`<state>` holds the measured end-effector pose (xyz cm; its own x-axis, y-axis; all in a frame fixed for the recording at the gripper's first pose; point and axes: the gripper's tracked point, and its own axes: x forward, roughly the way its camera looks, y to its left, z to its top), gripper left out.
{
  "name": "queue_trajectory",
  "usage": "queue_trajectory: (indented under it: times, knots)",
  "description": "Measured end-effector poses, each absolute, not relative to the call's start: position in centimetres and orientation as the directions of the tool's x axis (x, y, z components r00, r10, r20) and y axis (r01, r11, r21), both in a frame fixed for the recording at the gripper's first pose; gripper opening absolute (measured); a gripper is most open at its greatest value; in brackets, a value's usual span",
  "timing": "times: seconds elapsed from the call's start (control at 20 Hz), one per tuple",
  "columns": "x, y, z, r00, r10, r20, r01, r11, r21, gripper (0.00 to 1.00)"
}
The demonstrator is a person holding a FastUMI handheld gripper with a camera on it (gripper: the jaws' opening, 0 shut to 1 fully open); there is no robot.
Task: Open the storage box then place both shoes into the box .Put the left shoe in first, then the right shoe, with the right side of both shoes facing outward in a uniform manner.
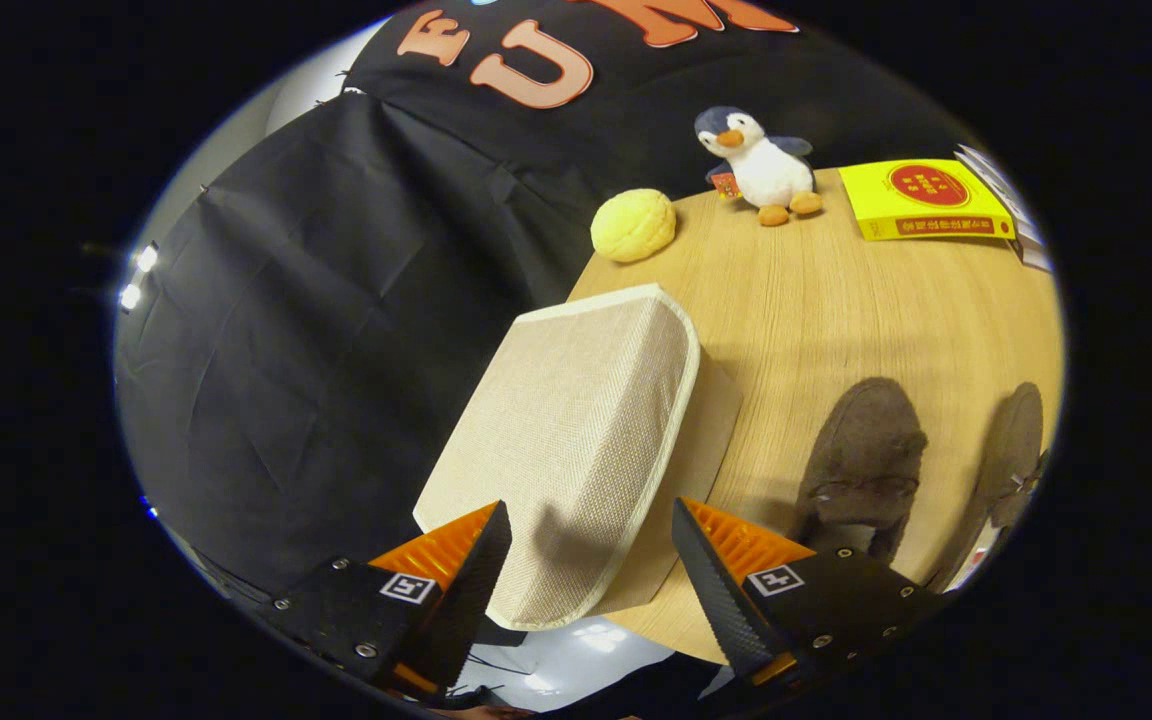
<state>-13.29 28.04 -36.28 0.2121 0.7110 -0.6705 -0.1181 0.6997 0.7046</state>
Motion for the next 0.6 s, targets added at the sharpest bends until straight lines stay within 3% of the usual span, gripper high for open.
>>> queue_trajectory:
  times: [0.3, 0.5, 0.6]
  knots:
    - [-14.1, 30.4, -37.6, 0.146, 0.789, -0.597, 0.061, 0.595, 0.801, 0.97]
    - [-13.0, 30.3, -35.1, 0.175, 0.823, -0.541, 0.092, 0.533, 0.841, 0.95]
    - [-12.3, 29.8, -33.5, 0.203, 0.827, -0.524, 0.11, 0.512, 0.852, 0.84]
